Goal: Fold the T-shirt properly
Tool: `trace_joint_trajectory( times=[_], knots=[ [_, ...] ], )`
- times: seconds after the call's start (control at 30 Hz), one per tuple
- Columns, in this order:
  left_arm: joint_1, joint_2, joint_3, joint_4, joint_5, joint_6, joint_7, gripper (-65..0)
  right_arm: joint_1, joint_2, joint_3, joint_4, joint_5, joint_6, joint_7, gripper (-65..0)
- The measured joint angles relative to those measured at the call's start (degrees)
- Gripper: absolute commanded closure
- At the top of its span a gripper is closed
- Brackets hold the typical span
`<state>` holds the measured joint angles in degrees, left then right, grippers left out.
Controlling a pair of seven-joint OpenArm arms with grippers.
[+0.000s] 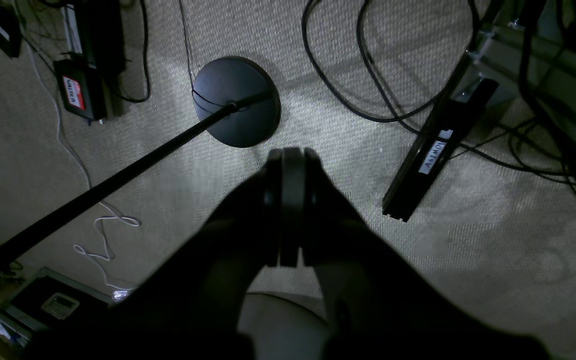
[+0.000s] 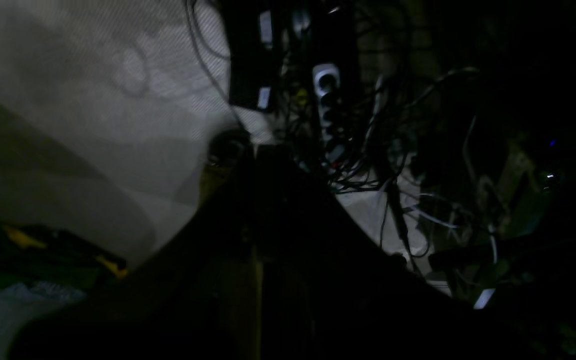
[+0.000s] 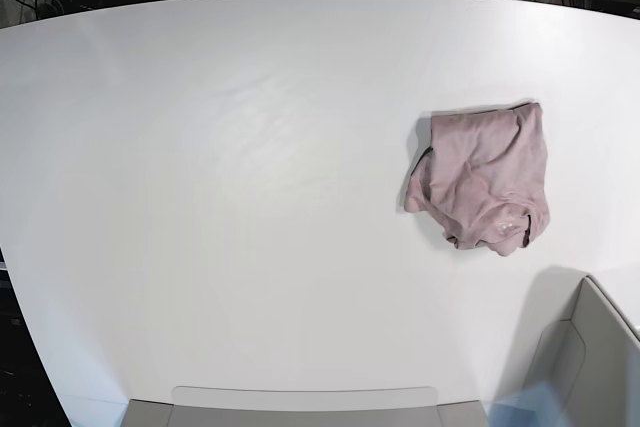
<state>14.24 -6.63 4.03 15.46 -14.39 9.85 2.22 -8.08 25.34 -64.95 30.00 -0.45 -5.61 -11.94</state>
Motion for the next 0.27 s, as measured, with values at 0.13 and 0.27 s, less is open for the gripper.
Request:
trace_joint_trajectory(
  times=[0.13,0.27],
  knots=[
    [-2.1,1.09,-0.02,-0.22,-0.04,0.02,0.07,0.0,0.28,-0.11,0.02,-0.28,-0.02,-0.26,-0.72,0.0],
    [-3.19,1.42,0.0,-0.22,-0.15,-0.15,0.07,0.0,0.5,-4.39,0.11,-4.63,0.0,-0.13,-0.44,0.0]
  ],
)
